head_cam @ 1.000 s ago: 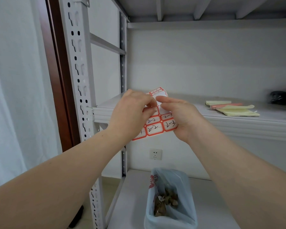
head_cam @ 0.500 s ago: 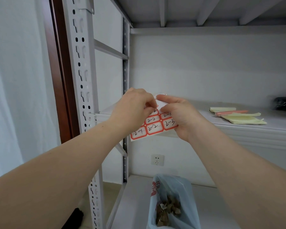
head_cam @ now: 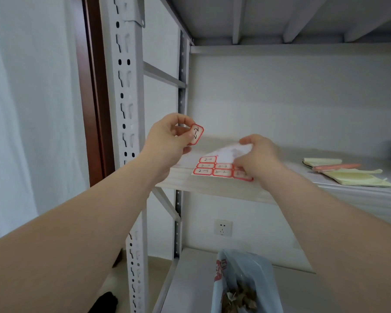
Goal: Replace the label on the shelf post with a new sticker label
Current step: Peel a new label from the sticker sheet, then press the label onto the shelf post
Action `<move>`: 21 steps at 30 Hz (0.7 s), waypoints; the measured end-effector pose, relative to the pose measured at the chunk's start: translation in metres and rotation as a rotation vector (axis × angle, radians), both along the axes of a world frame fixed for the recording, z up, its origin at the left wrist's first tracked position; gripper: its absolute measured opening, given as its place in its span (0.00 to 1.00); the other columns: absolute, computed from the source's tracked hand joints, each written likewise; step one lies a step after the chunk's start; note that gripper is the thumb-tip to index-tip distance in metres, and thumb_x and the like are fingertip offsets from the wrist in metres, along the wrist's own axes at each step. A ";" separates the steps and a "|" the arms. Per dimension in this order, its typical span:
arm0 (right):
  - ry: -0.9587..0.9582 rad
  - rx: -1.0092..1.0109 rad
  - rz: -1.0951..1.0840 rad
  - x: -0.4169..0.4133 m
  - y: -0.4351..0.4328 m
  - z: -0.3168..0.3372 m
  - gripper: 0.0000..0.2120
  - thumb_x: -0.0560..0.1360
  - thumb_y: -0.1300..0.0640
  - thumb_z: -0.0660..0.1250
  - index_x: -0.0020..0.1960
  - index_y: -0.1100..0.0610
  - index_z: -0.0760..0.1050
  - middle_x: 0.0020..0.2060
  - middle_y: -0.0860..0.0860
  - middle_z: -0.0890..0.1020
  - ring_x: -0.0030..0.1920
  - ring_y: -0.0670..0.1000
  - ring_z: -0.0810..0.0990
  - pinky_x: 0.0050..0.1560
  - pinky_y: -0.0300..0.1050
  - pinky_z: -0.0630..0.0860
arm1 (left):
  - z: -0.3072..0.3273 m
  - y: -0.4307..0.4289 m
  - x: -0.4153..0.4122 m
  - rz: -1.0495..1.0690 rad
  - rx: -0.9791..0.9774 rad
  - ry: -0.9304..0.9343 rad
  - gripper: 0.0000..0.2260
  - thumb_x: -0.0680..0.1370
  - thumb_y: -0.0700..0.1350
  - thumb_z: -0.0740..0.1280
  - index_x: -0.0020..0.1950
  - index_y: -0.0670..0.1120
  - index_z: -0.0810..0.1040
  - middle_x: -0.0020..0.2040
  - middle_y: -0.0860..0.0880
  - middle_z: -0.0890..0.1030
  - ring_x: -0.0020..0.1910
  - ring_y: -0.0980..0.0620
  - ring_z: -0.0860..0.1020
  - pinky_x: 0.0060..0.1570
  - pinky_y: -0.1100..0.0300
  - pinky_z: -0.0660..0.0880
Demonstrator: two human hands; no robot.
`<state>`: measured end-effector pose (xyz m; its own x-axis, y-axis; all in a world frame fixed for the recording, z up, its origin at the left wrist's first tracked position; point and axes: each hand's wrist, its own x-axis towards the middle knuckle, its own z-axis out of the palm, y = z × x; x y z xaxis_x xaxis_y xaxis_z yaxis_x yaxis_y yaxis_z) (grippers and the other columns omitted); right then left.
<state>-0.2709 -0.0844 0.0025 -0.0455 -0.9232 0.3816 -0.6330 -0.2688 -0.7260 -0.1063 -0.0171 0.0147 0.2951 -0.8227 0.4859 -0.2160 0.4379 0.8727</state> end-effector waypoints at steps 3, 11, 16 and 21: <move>0.249 -0.013 -0.110 0.010 0.009 0.006 0.20 0.69 0.52 0.70 0.61 0.45 0.75 0.67 0.53 0.69 0.68 0.57 0.65 0.67 0.47 0.65 | 0.000 0.005 0.011 -0.007 0.000 -0.059 0.12 0.75 0.31 0.65 0.44 0.48 0.78 0.42 0.46 0.79 0.43 0.50 0.77 0.52 0.56 0.79; -0.281 -0.134 0.474 0.082 0.044 0.022 0.07 0.68 0.55 0.74 0.32 0.47 0.79 0.35 0.44 0.83 0.44 0.48 0.81 0.47 0.44 0.76 | 0.004 0.028 0.048 0.050 -0.032 -0.170 0.13 0.75 0.31 0.66 0.54 0.45 0.80 0.40 0.49 0.78 0.44 0.47 0.79 0.55 0.56 0.78; -0.308 -0.084 0.512 0.115 0.048 0.022 0.08 0.69 0.59 0.72 0.34 0.49 0.79 0.35 0.46 0.81 0.40 0.47 0.79 0.42 0.42 0.74 | -0.001 0.038 0.081 0.101 -0.042 -0.016 0.13 0.74 0.31 0.67 0.53 0.44 0.80 0.42 0.49 0.81 0.44 0.50 0.81 0.51 0.59 0.80; -0.318 -0.020 0.552 0.148 0.052 0.017 0.10 0.70 0.60 0.72 0.33 0.49 0.78 0.36 0.49 0.82 0.40 0.51 0.78 0.52 0.56 0.80 | -0.013 0.037 0.113 0.220 -0.013 0.136 0.06 0.72 0.36 0.72 0.44 0.47 0.81 0.47 0.47 0.82 0.43 0.50 0.83 0.53 0.55 0.79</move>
